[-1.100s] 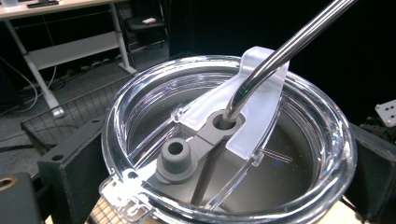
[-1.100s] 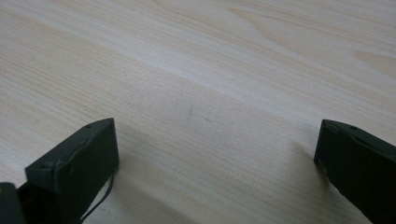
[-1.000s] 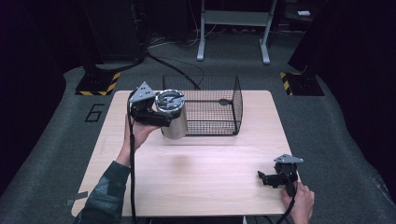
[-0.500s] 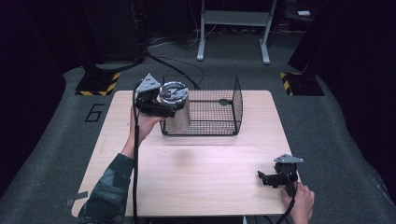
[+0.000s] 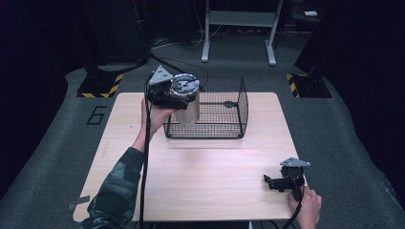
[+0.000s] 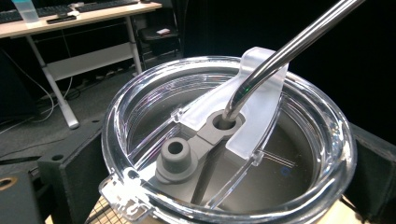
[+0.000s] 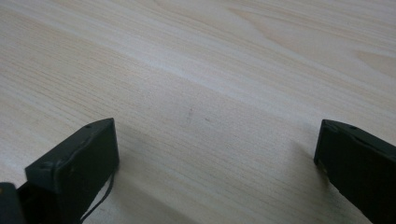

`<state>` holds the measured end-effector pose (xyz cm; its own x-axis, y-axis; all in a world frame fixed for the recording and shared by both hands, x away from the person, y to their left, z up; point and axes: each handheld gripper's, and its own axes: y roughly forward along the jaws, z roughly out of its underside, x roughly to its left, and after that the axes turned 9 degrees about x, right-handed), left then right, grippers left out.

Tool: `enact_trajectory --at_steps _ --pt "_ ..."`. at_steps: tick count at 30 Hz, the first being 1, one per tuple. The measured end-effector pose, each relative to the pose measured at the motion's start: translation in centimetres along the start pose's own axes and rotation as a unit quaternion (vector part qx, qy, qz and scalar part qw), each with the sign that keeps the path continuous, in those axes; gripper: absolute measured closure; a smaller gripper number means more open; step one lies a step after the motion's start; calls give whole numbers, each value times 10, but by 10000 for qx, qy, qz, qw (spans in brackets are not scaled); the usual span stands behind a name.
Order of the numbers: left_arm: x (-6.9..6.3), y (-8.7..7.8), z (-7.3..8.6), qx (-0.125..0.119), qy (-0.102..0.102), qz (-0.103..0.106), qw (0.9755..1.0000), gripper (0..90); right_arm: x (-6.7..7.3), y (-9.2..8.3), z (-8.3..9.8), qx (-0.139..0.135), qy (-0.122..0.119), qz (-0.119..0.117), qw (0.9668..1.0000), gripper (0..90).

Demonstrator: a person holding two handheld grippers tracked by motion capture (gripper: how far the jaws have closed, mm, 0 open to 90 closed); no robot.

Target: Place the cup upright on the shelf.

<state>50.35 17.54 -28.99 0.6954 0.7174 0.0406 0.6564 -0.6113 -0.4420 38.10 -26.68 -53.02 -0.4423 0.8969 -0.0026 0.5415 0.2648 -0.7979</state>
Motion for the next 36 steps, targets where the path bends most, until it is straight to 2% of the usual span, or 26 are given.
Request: enact_trajectory --at_steps 6,10,17,18,25,26,27,29,31,36 --pt "7 14 -6 74 56 -134 9999 40 0 0 0 7 3 3 10000 0" --pt "10 23 -4 50 -31 -178 9998 40 0 0 0 19 3 0 10000 0" --pt "17 46 1 150 -131 -399 9990 40 1 0 0 0 53 7 10000 0" --pt "20 52 3 163 -222 -452 9986 40 1 0 0 -11 66 12 10000 0" --pt "27 68 12 300 -416 -594 9969 40 1 0 0 0 50 9 10000 0" --pt "29 74 16 324 -500 -634 9962 40 1 0 0 -14 58 5 10000 0" --pt "29 74 16 324 -500 -634 9962 40 1 0 0 -4 51 9 10000 0" --pt "31 85 23 378 -650 -624 9952 40 1 0 0 -2 48 7 10000 0" --pt "31 87 24 430 -665 -633 9949 40 0 0 0 -6 41 10 10000 0" --pt "33 102 33 536 -852 -632 9929 40 1 0 0 0 66 6 10000 0"
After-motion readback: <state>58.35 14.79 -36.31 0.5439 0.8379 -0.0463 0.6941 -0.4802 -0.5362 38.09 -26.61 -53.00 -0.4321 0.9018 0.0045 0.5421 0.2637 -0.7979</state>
